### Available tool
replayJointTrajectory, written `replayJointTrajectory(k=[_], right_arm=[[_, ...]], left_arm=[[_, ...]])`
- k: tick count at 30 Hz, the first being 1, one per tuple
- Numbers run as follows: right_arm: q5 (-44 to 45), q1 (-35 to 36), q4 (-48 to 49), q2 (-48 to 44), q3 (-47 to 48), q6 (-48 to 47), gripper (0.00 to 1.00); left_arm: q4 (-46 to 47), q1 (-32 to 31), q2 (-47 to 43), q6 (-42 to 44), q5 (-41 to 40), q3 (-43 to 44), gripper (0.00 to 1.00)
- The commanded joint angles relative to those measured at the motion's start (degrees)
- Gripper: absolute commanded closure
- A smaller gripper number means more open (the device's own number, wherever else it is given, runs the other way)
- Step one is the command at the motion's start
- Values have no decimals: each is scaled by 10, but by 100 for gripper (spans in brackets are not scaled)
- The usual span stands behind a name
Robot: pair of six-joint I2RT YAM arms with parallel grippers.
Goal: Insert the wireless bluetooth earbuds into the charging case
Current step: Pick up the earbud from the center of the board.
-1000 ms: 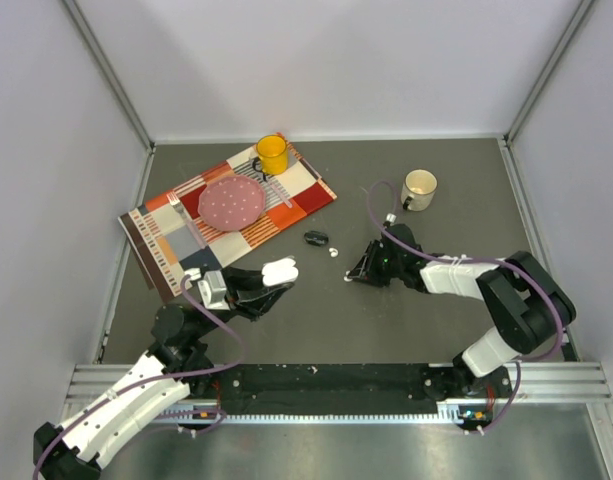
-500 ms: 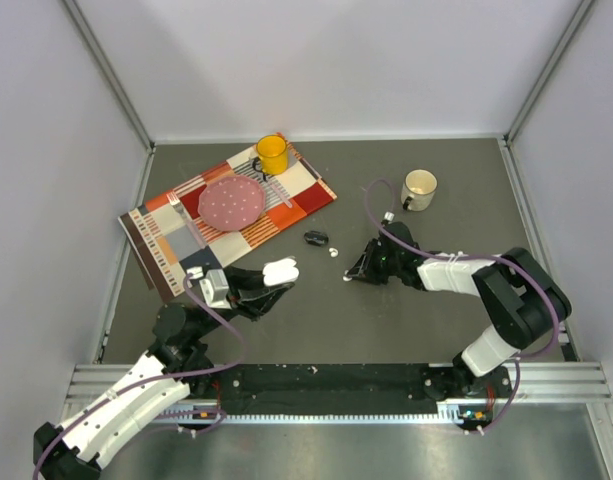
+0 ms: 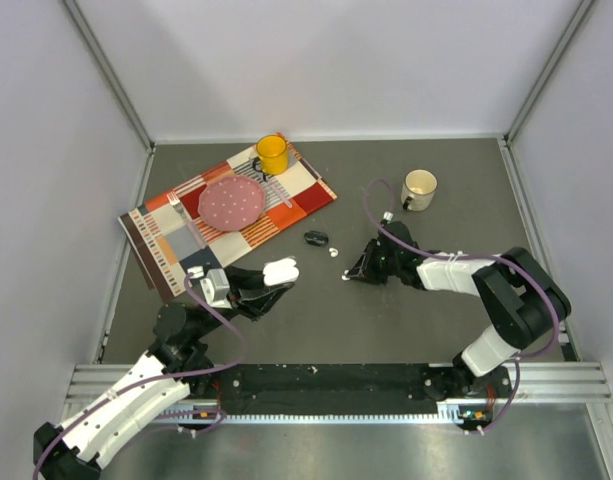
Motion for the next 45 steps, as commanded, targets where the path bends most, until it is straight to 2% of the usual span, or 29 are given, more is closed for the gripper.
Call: replayJointTrajectory(k=[1, 14, 16, 20, 23, 24, 26, 30, 33, 35, 39, 41, 45], right_arm=[[1, 5, 8, -1, 26, -7, 83], [-13, 7, 22, 14, 34, 6, 84], [-13, 7, 23, 13, 34, 6, 90], [-15, 8, 24, 13, 35, 6, 92], [-17, 9, 24, 10, 35, 1, 95], [-17, 9, 24, 8, 36, -7, 100], [-20, 9, 19, 0, 42, -24, 100], [-28, 8, -17, -43, 71, -121, 100], [-71, 7, -32, -71, 100, -208, 100], [-127, 7, -44, -103, 120, -255, 98], [-292, 7, -106, -139, 167, -390, 90], [-327, 7, -163, -155, 196, -435, 90], [-394, 7, -189, -198, 209, -475, 91]], left_arm=[[15, -2, -5, -1, -5, 7, 100], [3, -1, -9, -1, -9, 7, 100], [2, -2, -9, -2, -8, 7, 100], [1, -1, -9, -1, -9, 7, 100], [2, -2, -8, -1, -10, 7, 100], [1, -2, -8, -1, -10, 6, 100], [-1, -2, -8, -1, -10, 7, 100], [-9, -2, -12, -1, -13, 9, 100], [-12, -2, -16, 1, -14, 9, 100], [-13, -2, -17, 1, -14, 9, 100], [-17, -2, -23, 1, -16, 9, 100], [-18, -2, -26, 1, -17, 9, 100], [-23, -2, -30, 1, -18, 8, 100]])
